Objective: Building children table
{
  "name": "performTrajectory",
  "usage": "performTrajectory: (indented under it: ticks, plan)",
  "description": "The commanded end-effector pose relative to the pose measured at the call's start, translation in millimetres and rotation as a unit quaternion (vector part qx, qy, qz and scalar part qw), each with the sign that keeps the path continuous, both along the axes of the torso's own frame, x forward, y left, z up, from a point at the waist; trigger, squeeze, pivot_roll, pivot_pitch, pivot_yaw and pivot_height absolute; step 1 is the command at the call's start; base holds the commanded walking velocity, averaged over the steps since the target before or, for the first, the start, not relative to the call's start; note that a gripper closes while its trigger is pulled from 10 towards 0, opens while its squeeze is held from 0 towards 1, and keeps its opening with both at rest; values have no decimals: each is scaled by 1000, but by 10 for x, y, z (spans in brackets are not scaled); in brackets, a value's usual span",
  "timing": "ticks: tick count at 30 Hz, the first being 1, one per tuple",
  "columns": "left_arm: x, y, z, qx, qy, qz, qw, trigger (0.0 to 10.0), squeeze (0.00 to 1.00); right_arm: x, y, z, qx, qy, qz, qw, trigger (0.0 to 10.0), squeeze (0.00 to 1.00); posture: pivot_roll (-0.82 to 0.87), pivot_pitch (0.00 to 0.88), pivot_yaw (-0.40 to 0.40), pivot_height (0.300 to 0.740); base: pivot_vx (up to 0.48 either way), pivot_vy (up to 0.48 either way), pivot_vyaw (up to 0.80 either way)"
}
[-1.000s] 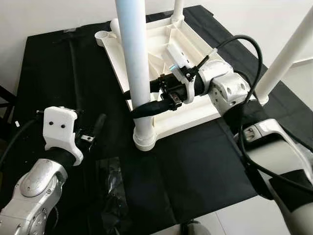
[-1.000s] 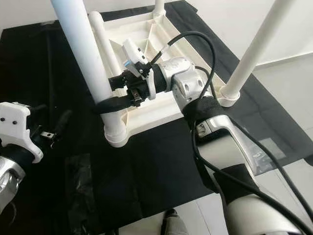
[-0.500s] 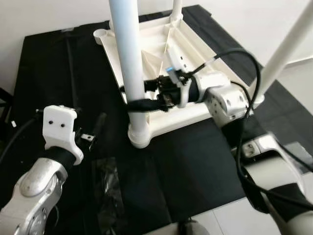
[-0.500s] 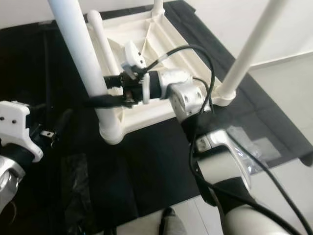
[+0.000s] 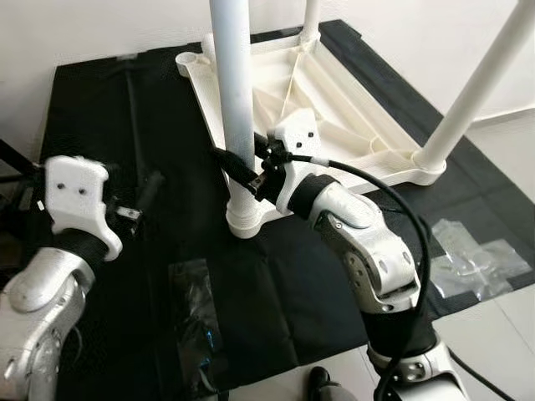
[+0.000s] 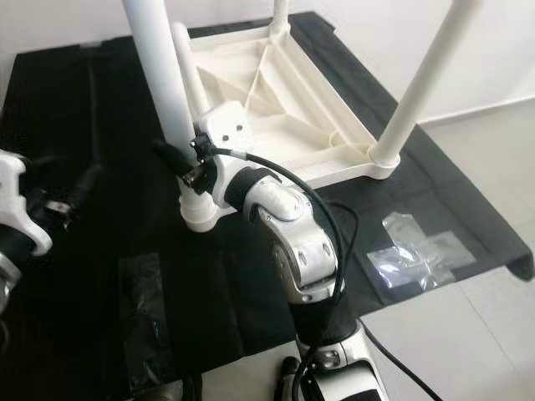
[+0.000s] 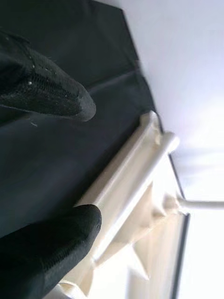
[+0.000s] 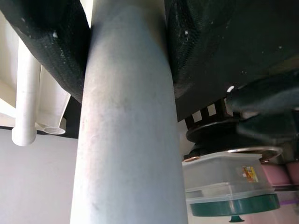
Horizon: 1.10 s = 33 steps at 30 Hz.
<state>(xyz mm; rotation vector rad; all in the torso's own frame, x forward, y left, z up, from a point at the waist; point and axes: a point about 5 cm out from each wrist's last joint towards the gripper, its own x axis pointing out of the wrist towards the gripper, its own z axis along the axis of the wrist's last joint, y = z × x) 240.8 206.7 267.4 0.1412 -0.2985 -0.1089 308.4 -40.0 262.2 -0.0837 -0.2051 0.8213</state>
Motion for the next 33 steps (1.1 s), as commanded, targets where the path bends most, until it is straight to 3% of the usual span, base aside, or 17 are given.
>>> performTrajectory:
  ticks: [1, 5, 9, 12, 15, 17, 21, 25, 28, 30, 33]
  plan:
    - [3, -4, 7, 6, 0, -11, 1000, 10000, 0, 64, -46, -730, -65, 170, -26, 983, 10000, 0, 20, 281, 27, 740, 0, 0, 0]
    - [36, -82, 132, 6, -22, -51, 998, 10000, 0, 29, 13, -714, -63, 166, -26, 984, 10000, 0, 15, 266, 31, 740, 0, 0, 0]
    - [128, -281, 468, -5, -70, -149, 986, 10000, 0, -125, 109, -628, -60, 164, -38, 984, 10000, 0, 13, 242, 35, 740, 0, 0, 0]
    - [153, -340, 547, -11, -76, -178, 981, 10000, 0, -134, 140, -618, -65, 159, -28, 985, 10000, 0, 11, 236, 34, 740, 0, 0, 0]
    - [188, -499, 681, -23, -76, -258, 963, 10000, 0, -140, 214, -609, -72, 150, -12, 986, 10000, 0, 8, 221, 37, 740, 0, 0, 0]
    - [195, -537, 707, -25, -76, -276, 958, 10000, 0, -141, 235, -608, -73, 148, -9, 986, 10000, 0, 8, 221, 37, 740, 0, 0, 0]
    - [163, -704, 750, 4, -51, -381, 923, 10000, 0, -125, 332, -596, -82, 136, 6, 987, 10000, 0, 7, 205, 41, 740, 0, 0, 0]
    - [125, -697, 709, 31, -36, -408, 912, 10000, 0, -124, 350, -589, -85, 132, 6, 988, 10000, 0, 8, 203, 42, 740, 0, 0, 0]
    - [133, -646, 690, 41, -27, -408, 912, 10000, 0, -122, 358, -584, -86, 132, 6, 988, 10000, 0, 5, 197, 42, 740, 0, 0, 0]
    - [139, -477, 669, 65, -12, -395, 916, 10000, 0, -120, 370, -571, -87, 130, 7, 988, 10000, 0, 7, 197, 38, 740, 0, 0, 0]
    - [128, -365, 664, 75, -7, -386, 919, 10000, 0, -118, 372, -563, -87, 130, 9, 988, 10000, 0, 5, 197, 38, 740, 0, 0, 0]
